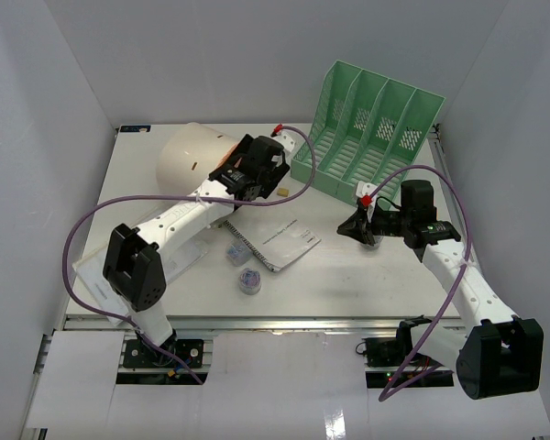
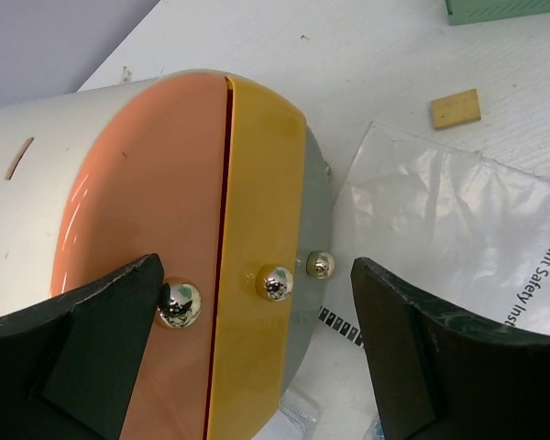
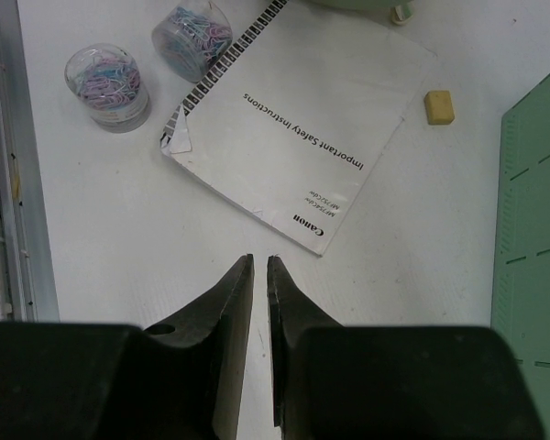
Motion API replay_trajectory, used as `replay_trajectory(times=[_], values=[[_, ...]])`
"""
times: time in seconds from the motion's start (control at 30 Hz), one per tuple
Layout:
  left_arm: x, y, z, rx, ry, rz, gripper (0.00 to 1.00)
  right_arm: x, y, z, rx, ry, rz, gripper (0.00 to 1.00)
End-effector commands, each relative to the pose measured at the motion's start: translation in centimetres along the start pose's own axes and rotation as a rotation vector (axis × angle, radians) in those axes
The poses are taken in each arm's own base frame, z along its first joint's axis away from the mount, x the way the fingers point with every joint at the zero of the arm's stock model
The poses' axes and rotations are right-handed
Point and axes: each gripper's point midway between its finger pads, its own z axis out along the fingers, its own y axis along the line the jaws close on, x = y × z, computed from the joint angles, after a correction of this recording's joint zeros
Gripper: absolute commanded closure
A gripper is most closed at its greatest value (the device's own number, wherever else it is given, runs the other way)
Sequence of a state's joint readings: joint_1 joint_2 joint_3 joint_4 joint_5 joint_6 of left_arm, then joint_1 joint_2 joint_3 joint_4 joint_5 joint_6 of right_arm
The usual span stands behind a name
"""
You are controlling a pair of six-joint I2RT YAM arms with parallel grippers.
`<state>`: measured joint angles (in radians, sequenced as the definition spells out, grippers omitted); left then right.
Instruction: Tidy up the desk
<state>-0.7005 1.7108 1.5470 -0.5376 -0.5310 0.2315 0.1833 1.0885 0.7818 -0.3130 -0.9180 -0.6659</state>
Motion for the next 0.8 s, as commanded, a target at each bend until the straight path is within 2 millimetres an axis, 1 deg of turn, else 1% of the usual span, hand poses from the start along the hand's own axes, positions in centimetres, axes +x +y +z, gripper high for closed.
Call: replay_trajectory(times=[0.0,0.1,0.17,0.2,0.3,0.33,0.4,0.47,0.57,0.63,0.7,0.77], values=[[-4.6,0.6,-4.6,0.129,-0.187,-0.227,0.05,-1.2,-0.5,-0.3,0.007,-0.021,-0.044,0.82],[-5.5,-0.5,-6.0,0.220,-0.252,-0.308,0.05,-1.1,-0.5,-0.2,0.004,-0.019,-0.040,0.82],[-6.0,-0.5,-7.7,0.265,-0.300,-0.375,0.05,-0.9,-0.5,-0.1,0.000,-0.018,-0.035,0.81],[-5.7,-1.2,-7.9,0.307,-0.311,-0.380,0.05,-0.8,-0.5,-0.1,-0.002,-0.017,-0.032,0.80],[-4.8,-2.3,-10.3,0.414,-0.370,-0.410,0.05,-0.5,-0.5,0.1,-0.010,-0.015,-0.014,0.79],[-4.8,-1.6,-11.9,0.427,-0.417,-0.426,0.04,-0.5,-0.5,0.2,-0.012,-0.017,-0.012,0.79],[-3.2,-1.8,-13.0,0.459,-0.447,-0.445,0.02,-0.3,-0.4,0.4,-0.024,-0.018,0.008,0.78],[-1.3,-1.7,-13.5,0.470,-0.464,-0.471,0.02,-0.1,-0.3,0.7,-0.037,-0.018,0.040,0.76],[2.1,-1.4,-14.5,0.488,-0.470,-0.508,0.02,-0.3,-0.4,1.3,-0.047,-0.013,0.057,0.73],[4.3,-1.8,-14.5,0.491,-0.455,-0.523,0.02,-0.5,-0.4,2.1,-0.059,0.003,0.069,0.72],[5.6,-0.7,-16.0,0.462,-0.493,-0.552,0.02,-0.8,-0.7,3.2,-0.071,0.031,0.075,0.72],[7.1,0.1,-16.0,0.403,-0.483,-0.577,0.02,-1.3,-0.6,4.7,-0.099,0.062,0.089,0.69]])
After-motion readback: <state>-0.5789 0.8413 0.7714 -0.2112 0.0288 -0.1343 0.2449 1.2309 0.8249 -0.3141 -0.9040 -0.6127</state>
